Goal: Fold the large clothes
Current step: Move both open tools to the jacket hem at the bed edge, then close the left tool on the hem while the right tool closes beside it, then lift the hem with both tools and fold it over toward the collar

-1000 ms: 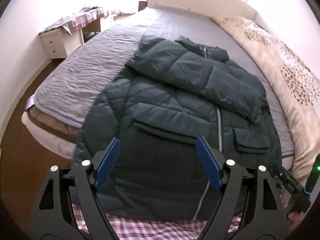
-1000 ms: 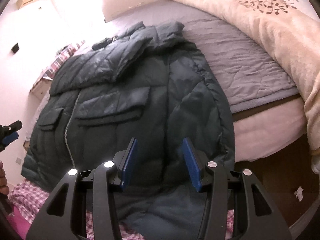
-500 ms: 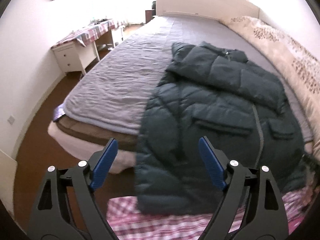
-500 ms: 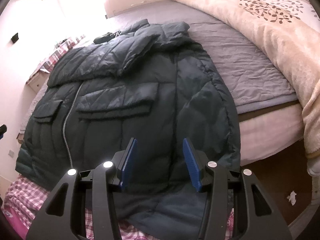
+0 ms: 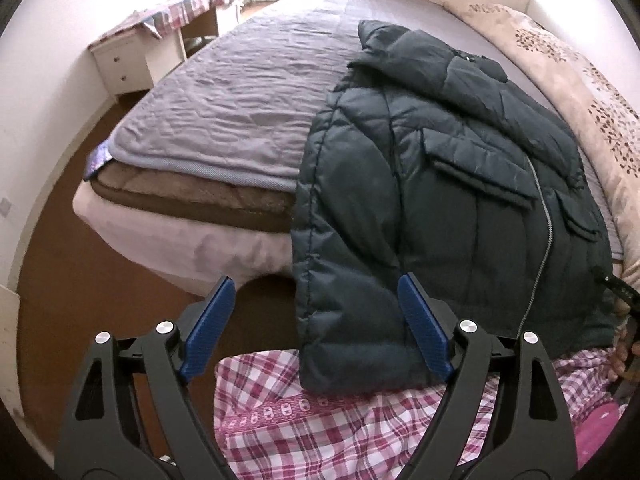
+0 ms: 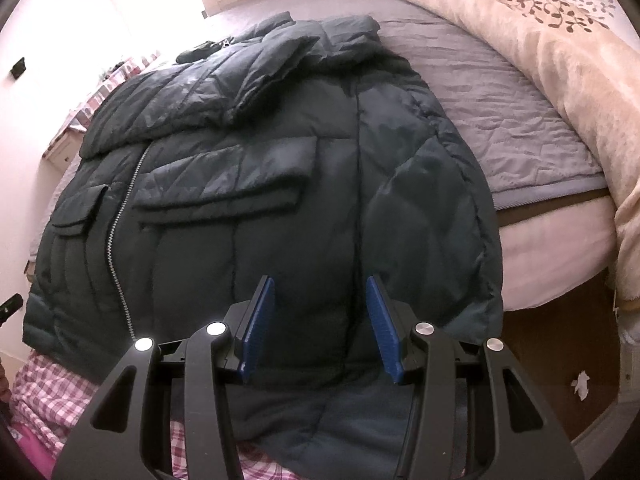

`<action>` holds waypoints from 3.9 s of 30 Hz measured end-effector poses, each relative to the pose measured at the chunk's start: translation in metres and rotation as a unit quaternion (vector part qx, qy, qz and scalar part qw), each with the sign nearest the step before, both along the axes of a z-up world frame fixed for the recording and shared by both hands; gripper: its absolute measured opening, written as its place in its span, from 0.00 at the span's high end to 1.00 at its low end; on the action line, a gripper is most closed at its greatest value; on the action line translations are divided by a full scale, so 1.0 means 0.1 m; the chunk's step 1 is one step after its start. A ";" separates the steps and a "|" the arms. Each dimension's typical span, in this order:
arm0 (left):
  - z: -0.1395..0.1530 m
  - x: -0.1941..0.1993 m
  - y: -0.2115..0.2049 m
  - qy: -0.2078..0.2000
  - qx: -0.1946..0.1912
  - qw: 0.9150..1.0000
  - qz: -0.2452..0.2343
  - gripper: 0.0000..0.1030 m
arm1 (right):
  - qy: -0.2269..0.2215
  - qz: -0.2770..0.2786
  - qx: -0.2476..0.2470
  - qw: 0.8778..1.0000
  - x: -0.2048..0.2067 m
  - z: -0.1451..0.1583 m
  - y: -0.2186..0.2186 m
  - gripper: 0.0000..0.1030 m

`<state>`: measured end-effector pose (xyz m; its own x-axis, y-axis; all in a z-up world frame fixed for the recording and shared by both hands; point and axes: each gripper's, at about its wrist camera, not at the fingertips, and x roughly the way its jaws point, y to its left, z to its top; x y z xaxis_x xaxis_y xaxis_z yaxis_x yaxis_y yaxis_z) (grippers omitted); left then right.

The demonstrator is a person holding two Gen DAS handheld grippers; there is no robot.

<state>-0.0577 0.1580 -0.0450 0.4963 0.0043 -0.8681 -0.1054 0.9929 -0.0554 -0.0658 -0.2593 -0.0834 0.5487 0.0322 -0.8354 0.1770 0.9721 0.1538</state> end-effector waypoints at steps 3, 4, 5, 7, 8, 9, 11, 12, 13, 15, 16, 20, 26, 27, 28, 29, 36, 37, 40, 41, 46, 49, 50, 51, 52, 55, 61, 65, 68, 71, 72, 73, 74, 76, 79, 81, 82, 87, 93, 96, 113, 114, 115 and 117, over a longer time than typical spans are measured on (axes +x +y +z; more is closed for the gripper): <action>-0.04 0.03 0.00 0.007 -0.004 1.000 -0.004 0.20 | 0.002 0.000 -0.001 1.000 0.01 -0.01 0.00 0.53; -0.05 0.03 0.00 0.009 -0.006 1.000 -0.006 0.20 | 0.003 0.000 -0.001 1.000 0.01 -0.02 0.00 0.53; -0.07 0.04 0.00 0.012 -0.008 1.000 -0.008 0.20 | 0.003 0.000 -0.001 1.000 0.01 -0.02 0.00 0.53; -0.09 0.06 0.00 0.018 -0.011 1.000 -0.010 0.20 | 0.004 -0.001 0.000 1.000 0.00 -0.02 0.00 0.52; -0.10 0.06 -0.01 0.020 -0.012 1.000 -0.011 0.20 | 0.005 -0.002 0.001 1.000 0.00 -0.03 -0.01 0.52; -0.11 0.07 -0.01 0.021 -0.012 1.000 -0.011 0.20 | 0.005 -0.002 0.001 1.000 0.00 -0.03 -0.02 0.51; -0.11 0.07 -0.01 0.021 -0.014 1.000 -0.011 0.20 | 0.003 -0.004 0.003 1.000 -0.01 -0.02 -0.03 0.51; -0.11 0.07 -0.01 0.021 -0.015 1.000 -0.011 0.20 | 0.002 -0.005 0.004 1.000 -0.01 -0.02 -0.03 0.51; -0.11 0.07 -0.01 0.022 -0.015 1.000 -0.011 0.20 | 0.002 -0.006 0.006 1.000 -0.01 -0.02 -0.04 0.51; -0.12 0.07 -0.01 0.024 -0.020 0.999 -0.012 0.20 | 0.003 -0.007 0.011 1.000 -0.02 -0.03 -0.07 0.50; -0.13 0.07 -0.01 0.026 -0.023 0.999 -0.013 0.20 | 0.003 -0.008 0.016 1.000 -0.02 -0.02 -0.09 0.48; -0.15 0.09 -0.02 0.031 -0.023 0.999 -0.019 0.20 | -0.004 -0.022 0.037 0.999 -0.07 0.07 -0.21 0.46; -0.18 0.08 0.00 0.039 -0.026 0.998 -0.036 0.20 | 0.010 -0.020 -0.007 1.000 -0.35 0.28 -0.45 0.37; -0.19 0.09 0.01 0.042 -0.028 0.998 -0.036 0.20 | 0.015 -0.023 -0.025 0.999 -0.41 0.30 -0.52 0.34; -0.21 0.09 0.02 0.045 -0.032 0.998 -0.035 0.20 | 0.017 -0.027 -0.033 0.999 -0.44 0.31 -0.57 0.34; -0.22 0.09 0.03 0.047 -0.036 0.998 -0.034 0.20 | 0.020 -0.034 -0.039 0.998 -0.48 0.31 -0.63 0.34; -0.29 0.10 0.06 0.054 -0.063 0.996 -0.034 0.20 | 0.064 -0.061 0.064 0.994 -0.61 0.05 -0.97 0.34; -0.29 0.09 0.06 0.053 -0.065 0.996 -0.035 0.20 | 0.069 -0.056 0.076 0.993 -0.61 0.01 -0.96 0.34; -0.27 0.08 0.05 0.050 -0.069 0.996 -0.041 0.20 | 0.086 -0.036 0.090 0.992 -0.62 -0.09 -0.85 0.34; -0.27 0.07 0.05 0.049 -0.070 0.995 -0.043 0.20 | 0.092 -0.029 0.091 0.991 -0.62 -0.12 -0.82 0.34; -0.31 0.08 0.06 0.058 -0.074 0.995 -0.041 0.20 | 0.113 -0.004 0.086 0.990 -0.59 -0.24 -0.68 0.39; -0.34 0.08 0.09 0.063 -0.078 0.994 -0.034 0.20 | 0.114 0.001 0.091 0.989 -0.61 -0.28 -0.66 0.48; -0.36 0.08 0.10 0.067 -0.080 0.994 -0.031 0.20 | 0.112 0.002 0.094 0.989 -0.61 -0.28 -0.66 0.49; -0.38 0.08 0.11 0.070 -0.081 0.994 -0.029 0.20 | 0.112 0.002 0.095 0.989 -0.61 -0.29 -0.67 0.50; -0.40 0.08 0.12 0.072 -0.086 0.993 -0.027 0.20 | 0.112 0.003 0.094 0.989 -0.61 -0.29 -0.67 0.51; -0.42 0.07 0.14 0.076 -0.094 0.992 -0.026 0.20 | 0.113 0.010 0.091 0.989 -0.61 -0.29 -0.64 0.51; -0.46 0.07 0.13 0.083 -0.100 0.991 -0.029 0.31 | 0.114 0.014 0.089 0.989 -0.62 -0.30 -0.58 0.55; -0.47 0.07 0.11 0.084 -0.100 0.991 -0.032 0.38 | 0.113 0.015 0.092 0.989 -0.62 -0.32 -0.56 0.56; -0.47 0.06 0.09 0.084 -0.095 0.991 -0.034 0.39 | 0.112 0.014 0.094 0.989 -0.64 -0.33 -0.57 0.56; -0.45 0.07 0.08 0.084 -0.093 0.991 -0.035 0.41 | 0.111 0.015 0.093 0.989 -0.64 -0.33 -0.58 0.56; -0.45 0.07 0.08 0.084 -0.094 0.991 -0.036 0.43 | 0.111 0.016 0.093 0.989 -0.64 -0.33 -0.58 0.56; -0.46 0.07 0.08 0.083 -0.094 0.991 -0.037 0.44 | 0.111 0.017 0.092 0.989 -0.64 -0.33 -0.58 0.56; -0.46 0.07 0.07 0.084 -0.093 0.991 -0.038 0.46 | 0.111 0.018 0.092 0.989 -0.64 -0.33 -0.58 0.56; -0.46 0.08 0.06 0.084 -0.091 0.991 -0.041 0.49 | 0.111 0.019 0.090 0.990 -0.63 -0.33 -0.56 0.56; -0.46 0.08 0.02 0.084 -0.089 0.991 -0.046 0.55 | 0.112 0.021 0.087 0.990 -0.63 -0.33 -0.54 0.58; -0.46 0.08 0.00 0.084 -0.086 0.992 -0.049 0.59 | 0.112 0.022 0.087 0.990 -0.63 -0.33 -0.53 0.59; -0.45 0.08 -0.01 0.083 -0.085 0.992 -0.051 0.60 | 0.112 0.022 0.086 0.990 -0.63 -0.33 -0.53 0.62; -0.44 0.09 -0.03 0.080 -0.079 0.992 -0.056 0.67 | 0.107 0.033 0.091 0.990 -0.63 -0.33 -0.51 0.76; -0.33 0.07 -0.04 0.057 -0.087 0.992 -0.066 0.86 | 0.081 0.043 0.098 0.991 -0.64 -0.22 -0.47 0.89; -0.20 0.04 -0.02 0.036 -0.098 0.992 -0.074 0.89 | 0.056 0.036 0.132 0.989 -0.67 -0.10 -0.53 0.90; 1.10 -0.22 0.23 -0.128 -0.175 0.972 -0.095 0.90 | -0.114 0.029 0.239 0.964 -0.86 0.99 -0.85 0.90; 1.13 -0.24 0.25 -0.131 -0.179 0.970 -0.098 0.90 | -0.119 0.028 0.244 0.962 -0.90 1.02 -0.88 0.90; 1.14 -0.29 0.27 -0.134 -0.183 0.969 -0.101 0.90 | -0.122 0.027 0.248 0.961 -0.92 1.05 -0.89 0.90; 1.19 -0.41 0.33 -0.142 -0.199 0.964 -0.108 0.90 | -0.126 0.028 0.252 0.959 -0.99 1.12 -0.90 0.90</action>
